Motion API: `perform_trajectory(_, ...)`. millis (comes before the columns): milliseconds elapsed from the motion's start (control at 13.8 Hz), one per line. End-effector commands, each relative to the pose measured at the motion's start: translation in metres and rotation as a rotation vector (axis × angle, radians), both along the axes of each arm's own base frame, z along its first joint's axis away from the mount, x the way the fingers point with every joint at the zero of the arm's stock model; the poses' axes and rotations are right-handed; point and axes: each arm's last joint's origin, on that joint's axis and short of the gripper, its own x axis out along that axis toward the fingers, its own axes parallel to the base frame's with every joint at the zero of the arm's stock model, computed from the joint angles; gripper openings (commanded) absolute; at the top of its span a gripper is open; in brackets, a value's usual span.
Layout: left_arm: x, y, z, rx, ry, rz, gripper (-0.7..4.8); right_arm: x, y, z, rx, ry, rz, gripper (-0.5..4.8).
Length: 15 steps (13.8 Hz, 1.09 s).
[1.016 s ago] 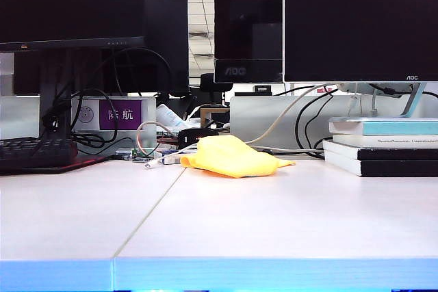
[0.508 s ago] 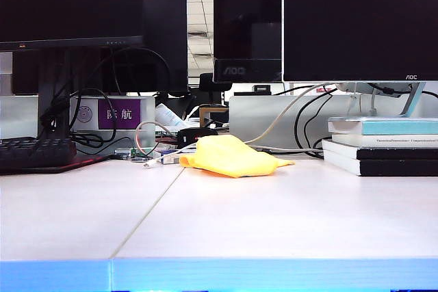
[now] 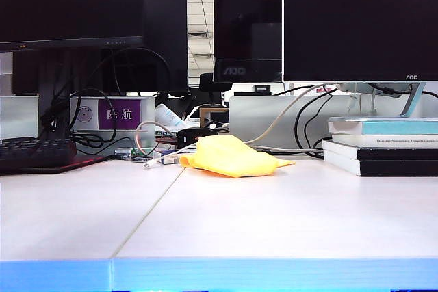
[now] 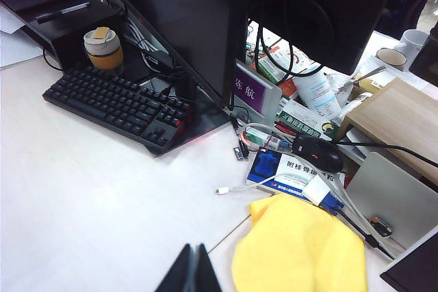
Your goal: Wipe the table from back to front using the rag.
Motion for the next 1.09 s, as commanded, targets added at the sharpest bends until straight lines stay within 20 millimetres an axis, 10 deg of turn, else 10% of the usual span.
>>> perform_trajectory(73, 0.000, 0.000, -0.007, 0.026, 0.049, -0.008, -0.05, -0.004, -0.002, 0.004, 0.009, -0.021, 0.004, -0.05)
perform_trajectory(581, -0.001, -0.001, -0.007, -0.036, 0.086, -0.042, -0.05, -0.025, -0.013, 0.012, 0.009, -0.027, 0.007, -0.05)
perform_trajectory(944, -0.001, -0.001, -0.007, -0.036, 0.087, -0.041, -0.05, -0.085, -0.047, 0.010, 0.054, -0.162, -0.069, -0.05)
perform_trajectory(1016, -0.001, -0.001, -0.007, -0.036, 0.087, -0.042, -0.05, -0.109, -0.061, -0.030, 0.120, -0.296, -0.124, -0.05)
perform_trajectory(1089, -0.001, -0.001, -0.007, -0.036, 0.087, -0.042, -0.05, -0.131, -0.078, -0.121, 0.134, -0.272, -0.289, -0.05)
